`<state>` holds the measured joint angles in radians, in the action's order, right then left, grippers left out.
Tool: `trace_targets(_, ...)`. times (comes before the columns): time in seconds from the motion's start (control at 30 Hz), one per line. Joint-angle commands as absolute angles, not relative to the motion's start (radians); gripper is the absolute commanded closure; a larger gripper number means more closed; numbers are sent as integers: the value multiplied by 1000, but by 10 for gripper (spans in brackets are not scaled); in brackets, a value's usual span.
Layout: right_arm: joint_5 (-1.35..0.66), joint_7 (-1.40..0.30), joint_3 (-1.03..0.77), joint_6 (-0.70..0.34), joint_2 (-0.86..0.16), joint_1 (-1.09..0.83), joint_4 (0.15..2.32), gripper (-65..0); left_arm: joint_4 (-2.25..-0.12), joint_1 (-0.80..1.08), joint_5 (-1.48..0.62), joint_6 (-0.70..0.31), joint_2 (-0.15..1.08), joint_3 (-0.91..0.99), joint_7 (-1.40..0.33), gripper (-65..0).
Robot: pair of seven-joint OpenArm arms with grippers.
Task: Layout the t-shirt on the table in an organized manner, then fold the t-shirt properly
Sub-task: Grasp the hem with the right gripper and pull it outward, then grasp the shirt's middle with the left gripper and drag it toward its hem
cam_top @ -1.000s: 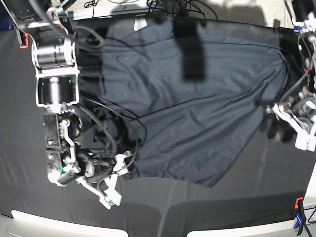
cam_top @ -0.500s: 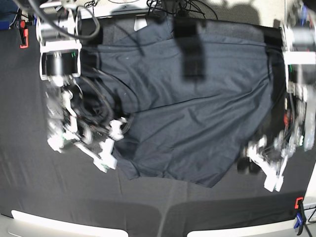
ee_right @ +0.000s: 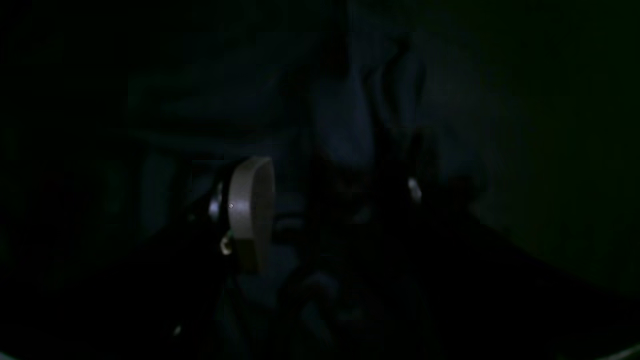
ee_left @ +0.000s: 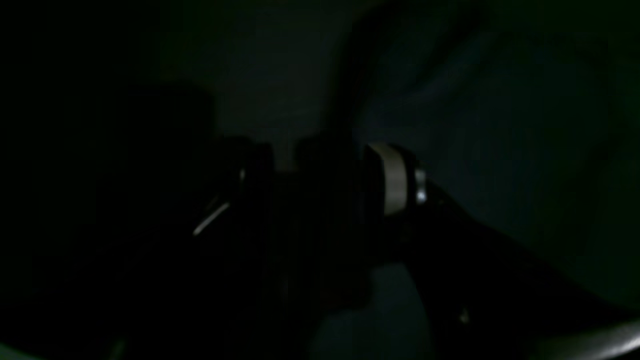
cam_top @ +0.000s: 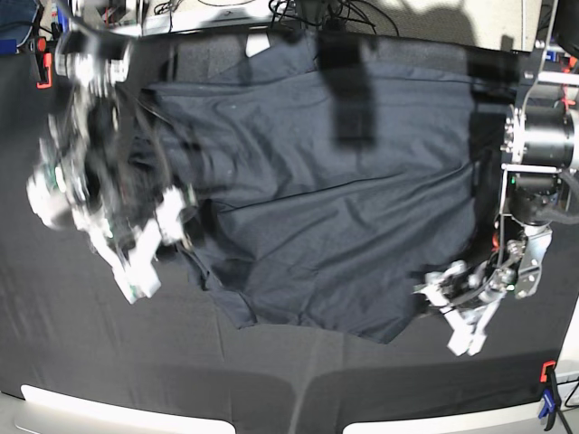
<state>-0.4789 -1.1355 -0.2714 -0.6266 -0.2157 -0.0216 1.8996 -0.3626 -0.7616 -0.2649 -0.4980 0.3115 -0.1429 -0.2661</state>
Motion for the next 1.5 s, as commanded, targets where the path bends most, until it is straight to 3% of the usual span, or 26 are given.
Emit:
trace_targets(0.0,-510,-1115,-287,-636,-224,-17,1954,-314,-366,-801,-258,-504,313,-139,-244,-267)
trace_targets(0.17,-510,-1114,-343,-636,-224,-93,2106,-314,-333,-799,-253,-490,313,-139,-261,-267)
trace_targets(0.27,-510,-1103,-364,-636,-224,-123,2151,-314,-333,-798,-286,-602,313,-139,-294,-266)
trace_targets(0.37,-509,-1105,-368,-636,-224,-128,2157,-314,-333,-798,-372,-643,310,-139,-329,-244)
trace_targets(0.53,-510,-1104,-368,-636,-225,-128,2157,-314,-333,-795,-365,-645,291,-139,-374,-175)
trace_targets(0.57,-510,-1104,-368,-636,-224,-128,2157,-314,-333,-794,-365,-645,289,-139,-374,-142)
trace_targets(0.63,-511,-1105,-368,-636,-224,-128,2157,-314,-333,-796,-369,-645,289,-139,-373,-14)
trace_targets(0.77,-510,-1103,-368,-636,-225,-128,2157,-314,-348,-797,-458,-645,303,-139,-400,0)
trace_targets(0.93,-509,-1081,-368,-636,-225,-128,2157,-314,-402,-779,-636,-698,300,-139,-586,0)
trace_targets(1.1,-509,-1073,-368,-636,-225,-128,2157,-314,-626,-643,-815,-698,300,-138,-692,0)
trace_targets(1.3,-508,-1070,-368,-636,-224,-128,2155,-314,-1071,-386,-808,-698,300,-138,-687,0)
trace_targets(1.47,-509,-1070,-368,-636,-224,-128,2155,-314,-1372,-230,-671,-698,299,-138,-681,0)
